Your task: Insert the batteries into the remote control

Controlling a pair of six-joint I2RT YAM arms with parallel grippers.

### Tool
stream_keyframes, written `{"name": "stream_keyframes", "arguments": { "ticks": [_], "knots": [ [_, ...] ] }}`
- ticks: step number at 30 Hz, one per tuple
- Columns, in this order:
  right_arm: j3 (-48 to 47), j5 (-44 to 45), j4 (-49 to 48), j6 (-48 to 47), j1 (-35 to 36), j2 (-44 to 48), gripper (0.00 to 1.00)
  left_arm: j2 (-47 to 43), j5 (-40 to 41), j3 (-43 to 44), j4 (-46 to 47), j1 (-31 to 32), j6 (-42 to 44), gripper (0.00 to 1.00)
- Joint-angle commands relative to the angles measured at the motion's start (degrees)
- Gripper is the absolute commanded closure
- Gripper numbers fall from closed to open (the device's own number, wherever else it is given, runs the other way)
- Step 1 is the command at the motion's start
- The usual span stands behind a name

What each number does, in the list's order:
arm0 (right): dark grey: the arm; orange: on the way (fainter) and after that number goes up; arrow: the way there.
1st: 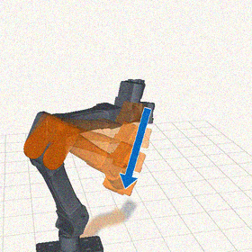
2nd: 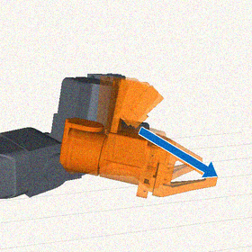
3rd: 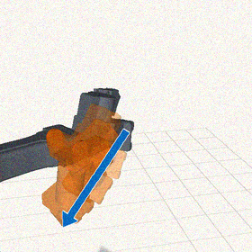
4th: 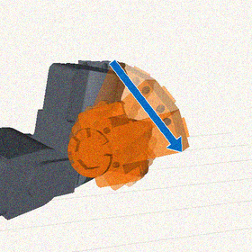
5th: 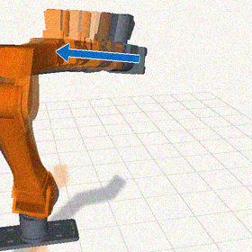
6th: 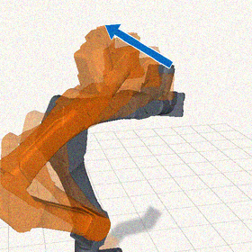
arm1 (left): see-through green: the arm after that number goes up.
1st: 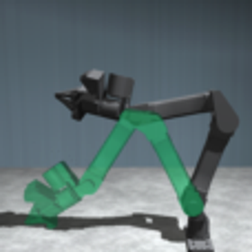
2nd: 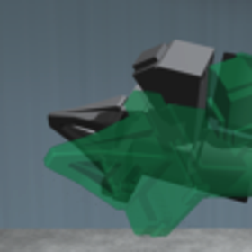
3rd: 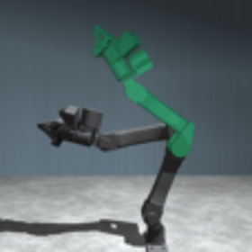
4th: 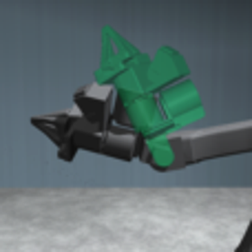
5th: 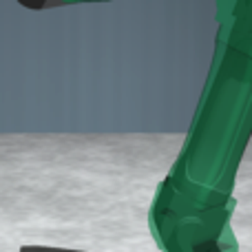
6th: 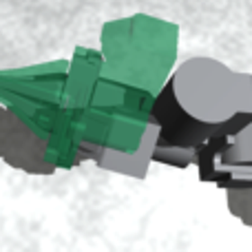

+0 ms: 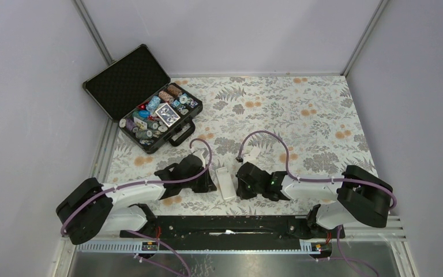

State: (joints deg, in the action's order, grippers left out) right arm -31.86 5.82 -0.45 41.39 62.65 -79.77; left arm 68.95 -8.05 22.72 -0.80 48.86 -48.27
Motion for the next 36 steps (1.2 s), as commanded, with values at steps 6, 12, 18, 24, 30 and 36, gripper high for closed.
{"name": "stream_keyframes", "arguments": {
  "ticks": [6,12,18,24,30,36],
  "knots": [
    [-5.13,-1.3,1.06,-1.78,2.11,-3.43,1.0,-4.35,6.27,2.91,-4.3,0.11,2.13,0.99],
    [-7.48,1.7,4.27,-3.13,2.21,-2.04,1.0,-6.76,7.79,3.55,-6.89,0.13,3.33,0.98],
    [-9.72,7.41,10.94,-4.86,2.27,2.17,0.91,-8.57,8.92,4.61,-8.55,0.17,4.5,0.97],
    [-11.21,14.42,17.59,-7.69,2.13,5.97,0.83,-10.19,9.29,5.65,-9.89,-0.05,5.69,0.9],
    [-13.88,16.06,22.36,-11.45,-0.69,4.94,0.81,-10.41,7.33,5.85,-9.19,-0.99,6.39,0.73],
    [-15.08,12.47,22.34,-14.44,-4.46,2.02,0.81,-11.13,5.71,4.87,-8.32,-2.22,6.27,0.59]
  ]
}}
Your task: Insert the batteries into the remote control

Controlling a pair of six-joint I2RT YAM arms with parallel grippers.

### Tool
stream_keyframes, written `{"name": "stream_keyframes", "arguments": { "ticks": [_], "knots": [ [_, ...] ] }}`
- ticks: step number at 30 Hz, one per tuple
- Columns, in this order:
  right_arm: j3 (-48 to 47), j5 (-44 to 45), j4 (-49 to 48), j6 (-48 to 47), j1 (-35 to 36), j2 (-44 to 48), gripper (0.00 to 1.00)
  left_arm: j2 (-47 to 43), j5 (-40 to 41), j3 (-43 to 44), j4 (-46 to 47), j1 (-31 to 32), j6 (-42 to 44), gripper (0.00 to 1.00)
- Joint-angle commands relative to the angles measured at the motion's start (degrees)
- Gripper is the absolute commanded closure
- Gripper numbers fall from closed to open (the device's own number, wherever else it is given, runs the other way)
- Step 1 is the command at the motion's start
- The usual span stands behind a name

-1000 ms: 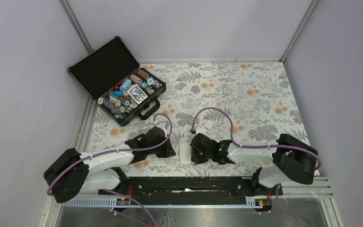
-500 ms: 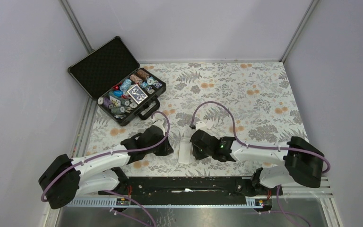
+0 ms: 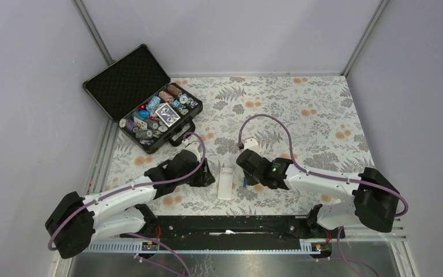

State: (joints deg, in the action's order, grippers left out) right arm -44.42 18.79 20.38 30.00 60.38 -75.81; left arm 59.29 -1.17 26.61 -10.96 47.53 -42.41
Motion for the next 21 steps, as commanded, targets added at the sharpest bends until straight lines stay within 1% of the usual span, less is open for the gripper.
{"name": "stream_keyframes", "arguments": {
  "ticks": [1,4,7,9,21],
  "knots": [
    [-2.77,-0.96,1.52,-3.41,-2.63,-2.48,0.81,-1.62,-1.32,0.72,1.98,-1.08,0.4,0.57],
    [-3.62,-2.01,1.43,-3.95,-3.75,-4.4,0.8,-1.8,-1.75,0.09,2.61,-1.42,0.4,0.51],
    [-3.85,-2.89,0.45,-4.22,-4.81,-5.98,0.76,-1.66,-2.13,-0.15,2.96,-1.56,0.65,0.45],
    [-3.74,-4.27,-0.92,-4.16,-5.64,-6.77,0.75,-1.54,-2.18,-0.23,3.09,-1.56,0.75,0.43],
    [-3.93,-6.13,-4.53,-2.98,-7.79,-9.52,0.67,-1.24,-3.18,-1.53,4.77,-1.82,0.75,0.38]
  ]
}}
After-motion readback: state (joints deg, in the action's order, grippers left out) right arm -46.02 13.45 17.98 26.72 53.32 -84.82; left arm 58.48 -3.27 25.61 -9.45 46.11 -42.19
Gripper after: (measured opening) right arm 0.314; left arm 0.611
